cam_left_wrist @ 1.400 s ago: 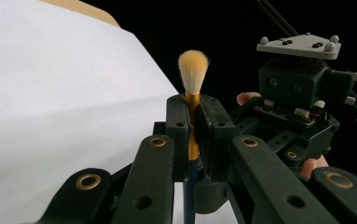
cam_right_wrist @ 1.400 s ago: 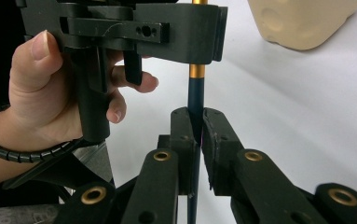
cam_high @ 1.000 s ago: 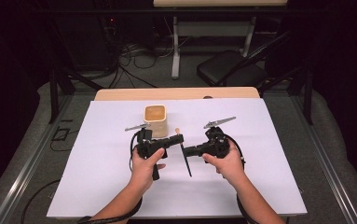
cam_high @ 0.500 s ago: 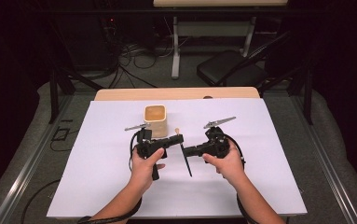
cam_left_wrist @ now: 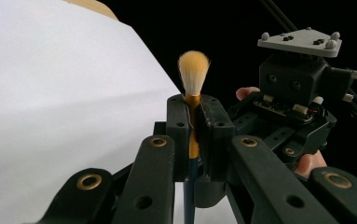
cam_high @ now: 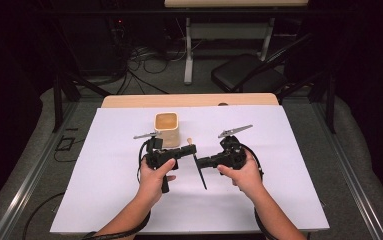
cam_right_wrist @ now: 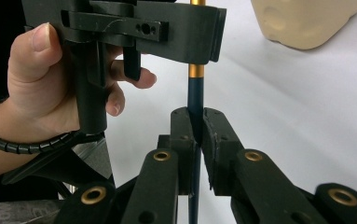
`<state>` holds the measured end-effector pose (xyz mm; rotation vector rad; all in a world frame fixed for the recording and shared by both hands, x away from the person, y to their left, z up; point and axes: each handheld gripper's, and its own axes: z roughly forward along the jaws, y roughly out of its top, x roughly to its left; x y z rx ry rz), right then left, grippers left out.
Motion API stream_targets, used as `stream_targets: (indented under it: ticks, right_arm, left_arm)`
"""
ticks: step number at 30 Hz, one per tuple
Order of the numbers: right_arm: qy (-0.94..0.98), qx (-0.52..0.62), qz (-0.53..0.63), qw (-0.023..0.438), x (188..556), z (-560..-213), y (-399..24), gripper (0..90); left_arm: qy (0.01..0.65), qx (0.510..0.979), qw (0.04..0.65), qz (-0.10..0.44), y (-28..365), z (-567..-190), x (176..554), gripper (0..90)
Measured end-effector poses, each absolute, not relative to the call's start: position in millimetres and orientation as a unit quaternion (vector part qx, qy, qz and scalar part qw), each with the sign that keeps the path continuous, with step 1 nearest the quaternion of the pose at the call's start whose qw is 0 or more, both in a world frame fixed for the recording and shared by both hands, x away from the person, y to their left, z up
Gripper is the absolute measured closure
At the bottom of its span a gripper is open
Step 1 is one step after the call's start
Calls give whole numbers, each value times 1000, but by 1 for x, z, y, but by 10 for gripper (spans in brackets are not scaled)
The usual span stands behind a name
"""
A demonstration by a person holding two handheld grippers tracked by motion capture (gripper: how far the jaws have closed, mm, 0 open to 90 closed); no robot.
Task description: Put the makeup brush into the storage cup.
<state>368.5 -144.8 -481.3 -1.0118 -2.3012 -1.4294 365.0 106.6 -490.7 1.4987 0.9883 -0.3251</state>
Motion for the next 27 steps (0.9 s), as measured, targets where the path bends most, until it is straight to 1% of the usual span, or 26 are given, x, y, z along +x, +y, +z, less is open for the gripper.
stream_targets:
  ticks: [10,13,15,19,27]
  right_arm:
    - [-788,-346,-493,126,368,-479,-145,815]
    - [-790,-344,-492,123,367,-480,-144,732]
    - [-789,-346,-494,117,367,-480,-144,693]
    - [-789,-344,-497,109,366,-478,-145,625]
    - [-787,-341,-506,87,364,-476,-147,523]
  left_arm:
    - [428,646,616,-145,108,-488,365,836]
    - [428,643,618,-145,109,-487,365,836]
    - [427,646,617,-141,110,-486,366,836]
    - [426,646,619,-133,113,-484,366,836]
    - [421,653,620,-109,117,-479,365,836]
